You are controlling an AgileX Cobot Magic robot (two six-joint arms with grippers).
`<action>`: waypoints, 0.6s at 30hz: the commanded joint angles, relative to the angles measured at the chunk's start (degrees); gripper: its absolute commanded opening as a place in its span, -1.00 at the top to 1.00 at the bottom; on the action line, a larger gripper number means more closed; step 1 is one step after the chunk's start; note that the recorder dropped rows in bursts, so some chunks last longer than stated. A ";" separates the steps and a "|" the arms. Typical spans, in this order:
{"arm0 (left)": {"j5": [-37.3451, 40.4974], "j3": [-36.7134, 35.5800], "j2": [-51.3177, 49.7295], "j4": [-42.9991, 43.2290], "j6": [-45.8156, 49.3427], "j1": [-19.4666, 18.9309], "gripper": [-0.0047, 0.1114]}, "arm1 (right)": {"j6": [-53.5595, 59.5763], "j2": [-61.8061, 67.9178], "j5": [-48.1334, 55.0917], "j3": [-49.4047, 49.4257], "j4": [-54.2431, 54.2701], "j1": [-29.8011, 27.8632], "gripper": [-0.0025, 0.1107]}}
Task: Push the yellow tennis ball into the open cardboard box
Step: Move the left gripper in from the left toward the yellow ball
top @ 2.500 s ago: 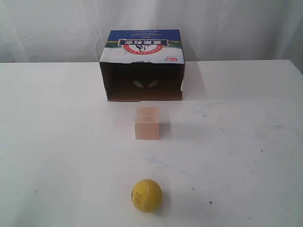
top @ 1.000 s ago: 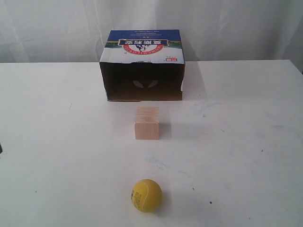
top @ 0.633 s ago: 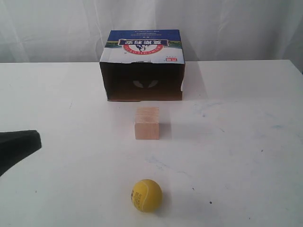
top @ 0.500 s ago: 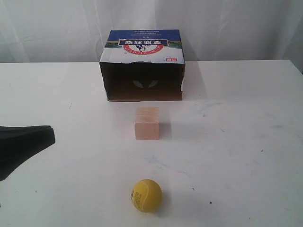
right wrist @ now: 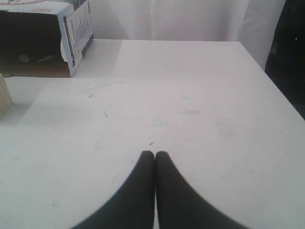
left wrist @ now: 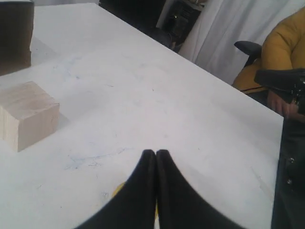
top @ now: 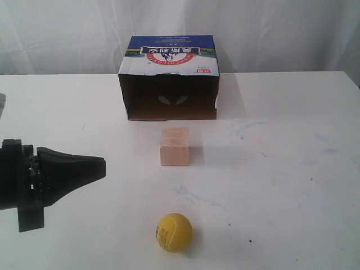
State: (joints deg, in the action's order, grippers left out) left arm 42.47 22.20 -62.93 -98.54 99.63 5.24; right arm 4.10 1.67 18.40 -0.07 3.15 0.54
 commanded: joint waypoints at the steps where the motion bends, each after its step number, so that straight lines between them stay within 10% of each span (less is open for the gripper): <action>1: 2.16 0.83 -4.34 -1.40 7.35 1.99 0.92 | -0.06 -0.26 -0.41 0.07 -0.18 0.14 0.96; 8: -19.27 7.73 -6.48 3.78 5.29 23.53 0.92 | -0.06 -0.26 -0.41 0.07 -0.18 0.14 0.96; 18: -19.98 11.22 -6.34 5.22 4.91 24.87 0.92 | -0.06 -0.26 -0.41 0.07 -0.18 0.14 0.96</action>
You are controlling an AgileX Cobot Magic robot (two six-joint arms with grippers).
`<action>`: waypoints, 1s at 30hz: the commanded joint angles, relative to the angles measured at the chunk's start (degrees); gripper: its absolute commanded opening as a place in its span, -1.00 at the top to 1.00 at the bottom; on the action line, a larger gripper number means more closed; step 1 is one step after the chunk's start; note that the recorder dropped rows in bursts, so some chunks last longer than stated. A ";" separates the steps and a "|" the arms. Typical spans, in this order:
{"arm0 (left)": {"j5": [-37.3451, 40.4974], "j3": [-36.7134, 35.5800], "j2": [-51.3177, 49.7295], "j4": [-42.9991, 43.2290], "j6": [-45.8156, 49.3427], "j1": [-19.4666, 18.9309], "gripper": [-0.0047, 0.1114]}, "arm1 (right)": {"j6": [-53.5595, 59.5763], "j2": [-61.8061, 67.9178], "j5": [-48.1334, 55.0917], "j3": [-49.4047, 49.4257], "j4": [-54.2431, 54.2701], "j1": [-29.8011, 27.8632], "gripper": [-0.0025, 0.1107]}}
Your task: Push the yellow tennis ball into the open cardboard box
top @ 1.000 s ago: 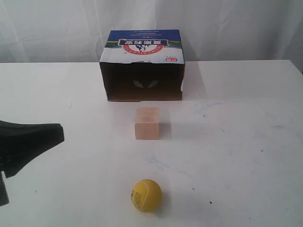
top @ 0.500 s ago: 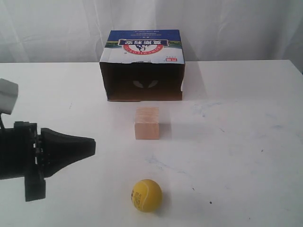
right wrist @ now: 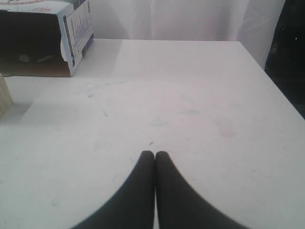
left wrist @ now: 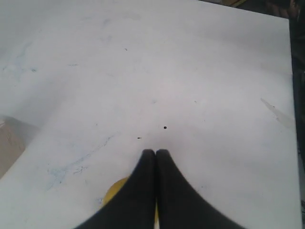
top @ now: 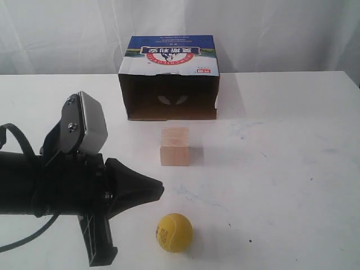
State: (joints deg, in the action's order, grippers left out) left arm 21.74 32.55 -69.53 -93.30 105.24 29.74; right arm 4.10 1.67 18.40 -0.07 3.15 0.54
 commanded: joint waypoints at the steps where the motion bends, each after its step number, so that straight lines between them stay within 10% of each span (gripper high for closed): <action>1: 1.06 0.86 0.33 1.19 -1.85 0.36 0.92 | -0.06 -0.26 -0.41 0.07 -0.18 0.14 0.96; 5: 3.39 1.01 -0.45 17.95 -18.14 0.65 0.92 | -0.06 -0.26 -0.41 0.07 -0.18 0.14 0.96; 11: -5.46 4.22 -0.49 55.31 -69.08 2.28 0.92 | -0.06 -0.26 -0.41 0.07 -0.18 0.14 0.96; 21: -26.59 5.22 -6.63 58.68 -78.89 16.77 0.92 | -0.06 -0.26 -0.41 0.07 -0.18 0.14 0.96; 30: -29.87 7.01 -11.13 68.06 -86.55 17.83 0.92 | -0.06 -0.26 -0.41 0.07 -0.18 0.14 0.96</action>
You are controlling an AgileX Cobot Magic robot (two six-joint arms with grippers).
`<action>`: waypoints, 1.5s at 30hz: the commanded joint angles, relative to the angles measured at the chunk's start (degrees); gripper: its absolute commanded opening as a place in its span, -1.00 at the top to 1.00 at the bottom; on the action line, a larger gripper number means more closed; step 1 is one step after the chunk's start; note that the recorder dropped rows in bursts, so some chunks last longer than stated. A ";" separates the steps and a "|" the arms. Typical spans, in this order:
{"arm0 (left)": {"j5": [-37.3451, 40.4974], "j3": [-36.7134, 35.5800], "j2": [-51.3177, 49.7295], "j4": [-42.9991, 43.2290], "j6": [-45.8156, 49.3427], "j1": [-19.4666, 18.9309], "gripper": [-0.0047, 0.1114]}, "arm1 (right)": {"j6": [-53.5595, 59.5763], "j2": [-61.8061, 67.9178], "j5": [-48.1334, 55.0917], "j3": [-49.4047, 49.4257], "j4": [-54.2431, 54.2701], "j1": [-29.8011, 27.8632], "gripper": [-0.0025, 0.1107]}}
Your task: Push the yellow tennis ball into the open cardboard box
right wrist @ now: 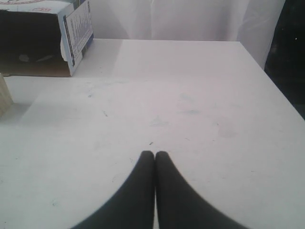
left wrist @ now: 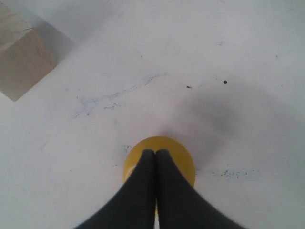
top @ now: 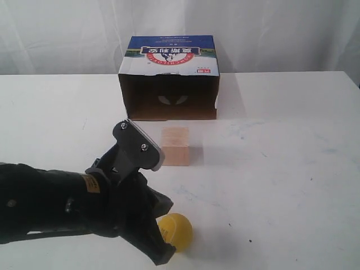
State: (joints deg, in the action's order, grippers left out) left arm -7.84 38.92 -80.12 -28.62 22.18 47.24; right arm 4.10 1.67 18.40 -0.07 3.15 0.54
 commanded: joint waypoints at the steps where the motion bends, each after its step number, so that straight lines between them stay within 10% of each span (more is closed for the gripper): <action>1: -0.29 0.64 -1.04 4.67 -4.89 0.33 0.92 | -0.06 -0.26 -0.41 0.07 -0.18 0.14 0.96; 11: -5.56 0.52 -2.65 21.94 -26.25 0.47 0.92 | -0.06 -0.26 -0.41 0.07 -0.18 0.14 0.96; 45: -12.30 -3.67 -8.64 20.08 -26.36 5.48 0.92 | -1.81 -0.26 -0.42 0.07 -0.18 0.14 0.96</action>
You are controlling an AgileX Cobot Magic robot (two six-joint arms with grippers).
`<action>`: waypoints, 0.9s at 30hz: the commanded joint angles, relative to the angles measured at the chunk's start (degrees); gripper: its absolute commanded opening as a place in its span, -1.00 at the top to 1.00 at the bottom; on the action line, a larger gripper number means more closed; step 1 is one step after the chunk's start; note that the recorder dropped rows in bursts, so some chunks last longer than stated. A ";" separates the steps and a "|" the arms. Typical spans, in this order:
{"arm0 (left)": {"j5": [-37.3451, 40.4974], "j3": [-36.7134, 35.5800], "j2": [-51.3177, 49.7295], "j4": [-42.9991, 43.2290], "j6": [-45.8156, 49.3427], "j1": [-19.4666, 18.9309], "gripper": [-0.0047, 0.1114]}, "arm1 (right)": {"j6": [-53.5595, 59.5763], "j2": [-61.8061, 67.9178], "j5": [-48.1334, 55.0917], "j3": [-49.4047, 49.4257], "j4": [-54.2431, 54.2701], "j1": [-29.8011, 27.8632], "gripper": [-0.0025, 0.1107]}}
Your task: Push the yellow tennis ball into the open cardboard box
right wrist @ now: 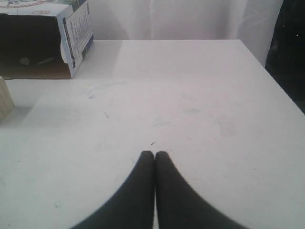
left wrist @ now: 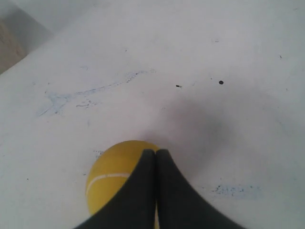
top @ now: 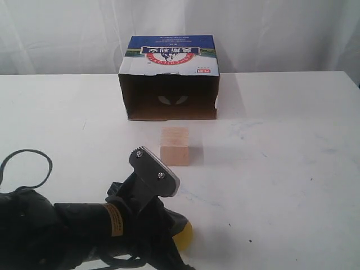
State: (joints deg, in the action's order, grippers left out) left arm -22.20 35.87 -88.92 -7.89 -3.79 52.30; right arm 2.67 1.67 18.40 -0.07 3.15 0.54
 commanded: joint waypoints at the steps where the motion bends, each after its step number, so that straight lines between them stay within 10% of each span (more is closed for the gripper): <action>1: 2.16 -0.96 0.16 -0.64 -0.27 0.41 0.92 | -0.38 -0.26 -0.42 0.07 -0.18 0.14 0.96; 10: 0.30 -5.95 0.16 -5.40 4.20 -1.25 0.92 | -0.38 -0.26 -0.53 0.07 -0.18 0.14 0.96; 27: 0.95 -6.16 2.69 -0.27 3.79 -18.58 0.92 | -0.38 -0.26 -0.53 0.07 -0.18 0.14 0.96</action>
State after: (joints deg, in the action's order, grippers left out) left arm -22.04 30.10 -88.05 -8.84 0.00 35.52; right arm 2.67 1.67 18.40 -0.07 3.15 0.54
